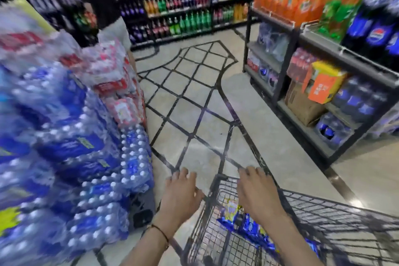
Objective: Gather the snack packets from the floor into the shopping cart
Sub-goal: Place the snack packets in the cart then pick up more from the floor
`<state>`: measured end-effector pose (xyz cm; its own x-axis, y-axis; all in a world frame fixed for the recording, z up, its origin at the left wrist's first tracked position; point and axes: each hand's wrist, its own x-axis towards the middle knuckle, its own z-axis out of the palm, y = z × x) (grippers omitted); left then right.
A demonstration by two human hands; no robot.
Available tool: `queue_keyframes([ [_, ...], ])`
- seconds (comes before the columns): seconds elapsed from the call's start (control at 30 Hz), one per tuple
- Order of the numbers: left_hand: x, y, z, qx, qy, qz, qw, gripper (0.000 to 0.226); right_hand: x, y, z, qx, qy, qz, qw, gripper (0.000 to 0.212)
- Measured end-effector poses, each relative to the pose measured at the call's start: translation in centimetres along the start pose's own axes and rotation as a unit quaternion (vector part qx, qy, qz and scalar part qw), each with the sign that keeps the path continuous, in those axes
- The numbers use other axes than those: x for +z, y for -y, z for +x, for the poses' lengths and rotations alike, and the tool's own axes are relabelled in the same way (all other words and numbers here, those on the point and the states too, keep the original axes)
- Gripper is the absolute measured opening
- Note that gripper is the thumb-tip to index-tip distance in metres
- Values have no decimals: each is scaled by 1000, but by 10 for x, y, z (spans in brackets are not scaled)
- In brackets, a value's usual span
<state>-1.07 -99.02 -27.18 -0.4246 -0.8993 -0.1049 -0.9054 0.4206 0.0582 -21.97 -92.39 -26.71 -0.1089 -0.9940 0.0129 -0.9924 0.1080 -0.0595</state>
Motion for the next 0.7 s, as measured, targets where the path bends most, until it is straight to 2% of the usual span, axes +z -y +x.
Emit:
queue_keyframes([
  [0.2, -67, 111, -111, -98, -109, 2, 989, 40, -57, 137, -24, -100, -67, -27, 992, 25],
  [0.33, -90, 190, -211, -182, -167, -15, 969, 47, -83, 248, -67, -182, -88, -29, 979, 19],
  [0.47, -104, 266, -331, -261, -215, -1, 941, 45, -102, 373, -113, -279, -95, -19, 955, 17],
  [0.6, -107, 336, -469, -374, -221, 6, 901, 49, -109, 510, -163, -375, -104, 0, 921, 27],
  [0.7, -109, 373, -570, -463, -168, -4, 870, 56, -112, 605, -211, -459, -109, 33, 881, 28],
])
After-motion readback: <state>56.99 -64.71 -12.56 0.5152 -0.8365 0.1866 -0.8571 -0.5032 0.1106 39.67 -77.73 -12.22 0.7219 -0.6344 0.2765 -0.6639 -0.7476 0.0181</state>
